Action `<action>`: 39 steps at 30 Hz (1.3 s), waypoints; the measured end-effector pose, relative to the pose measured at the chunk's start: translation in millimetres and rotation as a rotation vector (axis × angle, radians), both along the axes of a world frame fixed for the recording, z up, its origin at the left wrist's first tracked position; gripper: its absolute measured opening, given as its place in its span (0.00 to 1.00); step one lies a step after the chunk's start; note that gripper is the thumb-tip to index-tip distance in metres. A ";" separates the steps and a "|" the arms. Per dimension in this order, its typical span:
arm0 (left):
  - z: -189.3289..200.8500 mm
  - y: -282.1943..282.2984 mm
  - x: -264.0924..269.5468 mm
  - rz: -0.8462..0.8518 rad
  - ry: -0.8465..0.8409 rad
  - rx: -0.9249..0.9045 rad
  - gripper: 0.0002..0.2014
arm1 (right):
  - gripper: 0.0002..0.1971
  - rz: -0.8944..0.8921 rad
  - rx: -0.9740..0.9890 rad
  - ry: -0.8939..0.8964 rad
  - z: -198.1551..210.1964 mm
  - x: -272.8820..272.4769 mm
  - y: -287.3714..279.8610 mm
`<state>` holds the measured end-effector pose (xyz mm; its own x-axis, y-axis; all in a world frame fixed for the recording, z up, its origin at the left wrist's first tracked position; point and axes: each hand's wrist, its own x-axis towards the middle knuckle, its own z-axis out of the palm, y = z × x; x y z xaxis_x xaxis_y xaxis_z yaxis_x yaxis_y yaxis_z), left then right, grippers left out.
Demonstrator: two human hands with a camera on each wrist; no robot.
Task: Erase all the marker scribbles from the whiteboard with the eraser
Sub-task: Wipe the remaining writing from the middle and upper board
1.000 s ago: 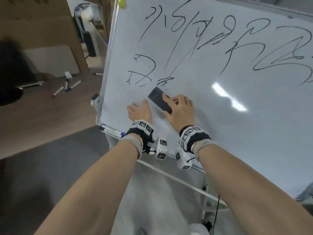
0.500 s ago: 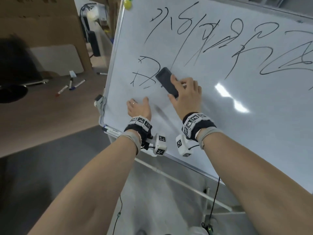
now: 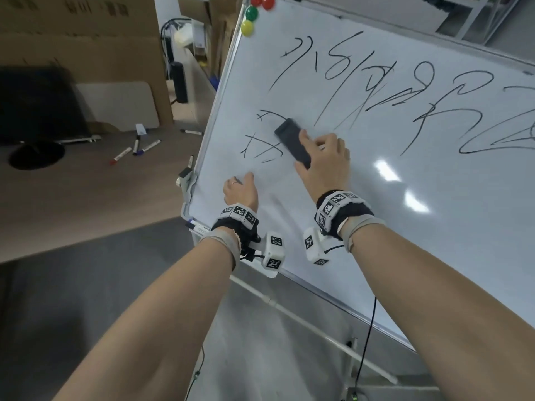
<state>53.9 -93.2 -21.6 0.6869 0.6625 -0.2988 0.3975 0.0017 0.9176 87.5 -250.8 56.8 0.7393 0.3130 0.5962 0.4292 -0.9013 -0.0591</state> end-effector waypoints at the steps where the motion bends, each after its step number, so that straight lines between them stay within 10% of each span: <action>1: -3.1 3.9 -0.9 0.006 -0.012 -0.005 0.24 | 0.31 0.057 -0.048 0.024 -10.9 -3.7 7.6; 14: -25.2 43.0 7.1 0.026 0.109 0.088 0.24 | 0.33 -0.006 0.057 0.011 10.6 30.6 51.3; 20: -43.3 49.1 6.0 -0.015 0.085 0.108 0.18 | 0.31 0.213 -0.216 0.076 -40.6 9.3 80.6; 28: -36.6 58.8 1.3 -0.013 0.099 -0.007 0.24 | 0.32 0.052 -0.046 0.039 22.7 43.4 88.6; 36: -28.6 69.4 -3.4 0.002 0.060 -0.115 0.34 | 0.30 0.217 -0.260 0.200 -41.8 -2.4 104.0; 39: -28.5 76.6 -7.7 0.049 0.081 -0.082 0.23 | 0.31 0.232 -0.220 0.194 -40.5 -4.9 105.8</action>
